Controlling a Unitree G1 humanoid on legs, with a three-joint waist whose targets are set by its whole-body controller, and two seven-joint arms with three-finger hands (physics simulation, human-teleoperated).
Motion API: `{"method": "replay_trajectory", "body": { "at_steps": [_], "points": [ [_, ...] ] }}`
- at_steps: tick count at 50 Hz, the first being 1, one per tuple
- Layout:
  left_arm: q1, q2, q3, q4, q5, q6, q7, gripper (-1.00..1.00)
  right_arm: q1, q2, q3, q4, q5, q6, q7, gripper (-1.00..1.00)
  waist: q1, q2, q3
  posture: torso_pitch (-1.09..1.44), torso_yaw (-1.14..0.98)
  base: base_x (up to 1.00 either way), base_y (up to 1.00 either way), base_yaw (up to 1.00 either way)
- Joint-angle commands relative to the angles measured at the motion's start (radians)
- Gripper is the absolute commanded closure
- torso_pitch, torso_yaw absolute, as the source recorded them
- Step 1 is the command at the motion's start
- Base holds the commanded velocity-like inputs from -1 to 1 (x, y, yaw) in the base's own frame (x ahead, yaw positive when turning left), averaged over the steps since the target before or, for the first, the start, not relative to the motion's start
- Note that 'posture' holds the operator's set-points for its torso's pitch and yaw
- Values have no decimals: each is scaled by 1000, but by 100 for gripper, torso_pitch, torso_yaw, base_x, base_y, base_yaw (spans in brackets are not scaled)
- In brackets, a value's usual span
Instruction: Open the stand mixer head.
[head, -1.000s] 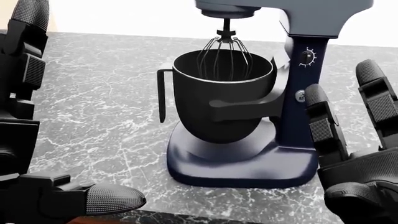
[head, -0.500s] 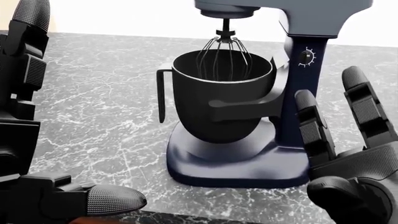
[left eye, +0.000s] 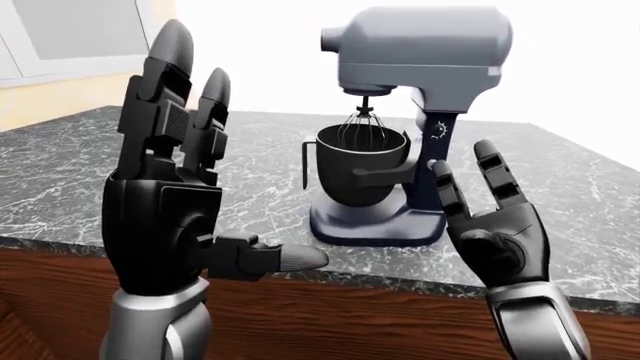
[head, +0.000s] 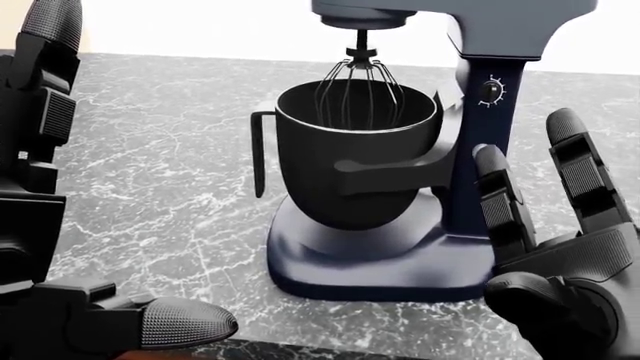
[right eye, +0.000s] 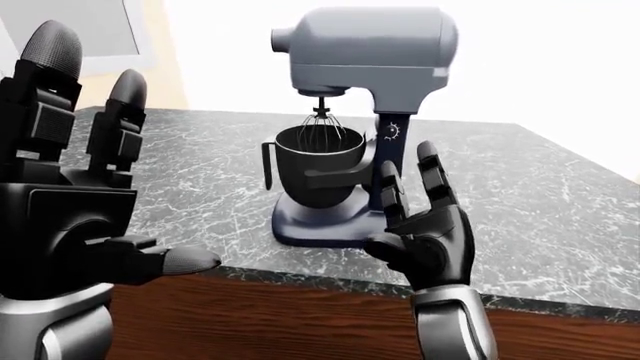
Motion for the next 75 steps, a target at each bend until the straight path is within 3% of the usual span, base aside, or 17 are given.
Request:
{"method": "replay_trajectory", "body": {
  "at_steps": [1,75],
  "points": [
    [-19,1,1,-13,0,-17,1,-87,-23,-4,-3,-22,0,-20,12,-100,0,0,4,-41,0,0,0,0],
    [-14,-3,-5,-10,3,-22,1,-87,-106,-4,6,142,-85,-72,59,-100,1,3,3,-41,0,0,0,0]
  ]
}}
